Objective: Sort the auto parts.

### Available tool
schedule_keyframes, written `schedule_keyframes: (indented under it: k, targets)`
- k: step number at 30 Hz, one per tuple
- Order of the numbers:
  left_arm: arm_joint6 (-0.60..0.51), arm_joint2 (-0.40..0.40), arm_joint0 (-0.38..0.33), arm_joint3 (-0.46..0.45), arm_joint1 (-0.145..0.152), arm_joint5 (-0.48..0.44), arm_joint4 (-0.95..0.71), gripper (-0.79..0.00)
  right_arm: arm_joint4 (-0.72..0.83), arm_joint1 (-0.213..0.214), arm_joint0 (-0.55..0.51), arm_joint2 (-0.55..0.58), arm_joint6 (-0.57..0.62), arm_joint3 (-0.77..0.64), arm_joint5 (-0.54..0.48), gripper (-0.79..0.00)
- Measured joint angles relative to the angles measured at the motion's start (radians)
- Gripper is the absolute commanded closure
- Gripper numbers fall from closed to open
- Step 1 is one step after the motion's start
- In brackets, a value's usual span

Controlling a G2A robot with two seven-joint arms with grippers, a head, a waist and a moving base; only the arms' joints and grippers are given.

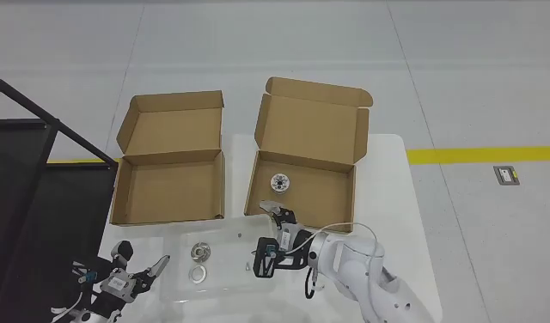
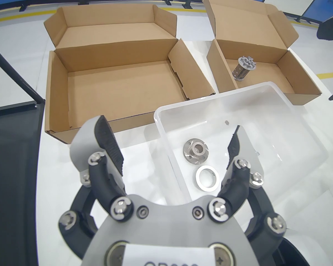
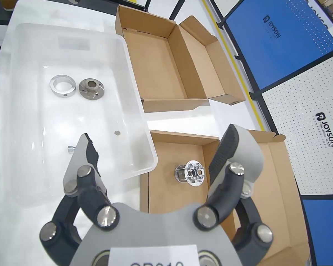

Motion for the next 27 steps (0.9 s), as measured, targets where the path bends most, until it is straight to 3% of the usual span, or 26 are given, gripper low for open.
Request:
schedule_keyframes:
  k: [6,12,19,24,27]
  targets:
    - [0.000,0.000,0.000,0.000,0.000,0.000,0.000,-0.785,-0.003,0.000,0.000,-0.004,0.003,-0.003,-0.003,-0.785]
    - [0.000,0.000,0.000,0.000,0.000,0.000,0.000,-0.785,-0.062,-0.018,0.071,-0.120,0.121,-0.015,-0.125,-0.785]
    - [0.000,0.000,0.000,0.000,0.000,0.000,0.000,-0.785,0.049,-0.080,0.209,-0.244,0.350,0.116,-0.220,-0.785]
    - [0.000,0.000,0.000,0.000,0.000,0.000,0.000,-0.785,0.137,-0.117,0.278,-0.295,0.421,0.218,-0.236,-0.785]
    - [0.000,0.000,0.000,0.000,0.000,0.000,0.000,-0.785,0.175,-0.133,0.302,-0.319,0.451,0.264,-0.253,-0.677]
